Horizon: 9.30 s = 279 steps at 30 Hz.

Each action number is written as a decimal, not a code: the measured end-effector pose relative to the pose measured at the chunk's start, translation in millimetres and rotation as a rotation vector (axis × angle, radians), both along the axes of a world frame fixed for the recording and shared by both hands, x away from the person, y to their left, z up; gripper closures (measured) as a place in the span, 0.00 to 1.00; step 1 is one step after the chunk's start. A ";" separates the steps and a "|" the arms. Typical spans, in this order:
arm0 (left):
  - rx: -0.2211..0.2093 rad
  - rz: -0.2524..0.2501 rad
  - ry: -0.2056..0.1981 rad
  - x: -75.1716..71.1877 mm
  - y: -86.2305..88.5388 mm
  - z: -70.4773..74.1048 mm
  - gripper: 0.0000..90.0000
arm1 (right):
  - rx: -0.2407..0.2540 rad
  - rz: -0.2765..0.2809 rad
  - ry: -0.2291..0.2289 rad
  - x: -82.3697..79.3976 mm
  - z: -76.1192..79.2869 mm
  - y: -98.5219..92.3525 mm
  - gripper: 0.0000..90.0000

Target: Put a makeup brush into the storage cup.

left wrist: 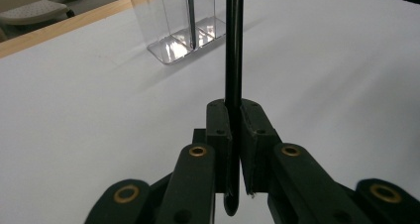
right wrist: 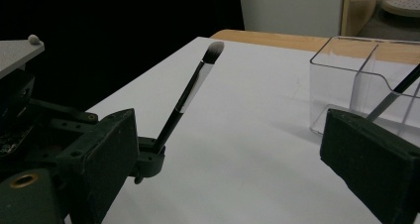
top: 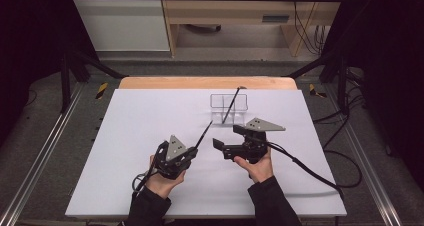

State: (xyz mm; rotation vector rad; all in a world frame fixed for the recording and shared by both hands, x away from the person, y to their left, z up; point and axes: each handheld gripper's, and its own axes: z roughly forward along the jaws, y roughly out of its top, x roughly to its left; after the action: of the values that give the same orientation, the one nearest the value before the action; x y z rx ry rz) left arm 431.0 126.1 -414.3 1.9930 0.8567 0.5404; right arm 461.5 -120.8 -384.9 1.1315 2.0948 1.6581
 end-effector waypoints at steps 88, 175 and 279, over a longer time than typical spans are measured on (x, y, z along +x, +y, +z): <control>-0.086 -0.035 -0.012 -1.0 0.5 8.9 0.50 | 0.167 0.006 0.011 9.0 -6.3 10.7 0.93; -0.040 0.038 0.035 6.9 91.2 -4.6 0.11 | 0.035 -0.282 -0.146 105.4 47.0 -27.4 0.93; -0.031 0.025 0.045 7.3 88.3 -6.8 0.10 | -0.123 -0.305 -0.025 134.8 -31.4 -0.9 0.83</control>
State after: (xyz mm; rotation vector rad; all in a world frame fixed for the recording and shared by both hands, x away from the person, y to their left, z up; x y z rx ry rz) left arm 438.3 214.4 -421.1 1.9748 0.9138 0.4953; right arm 596.2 -121.7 -416.3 1.3055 1.8679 1.3769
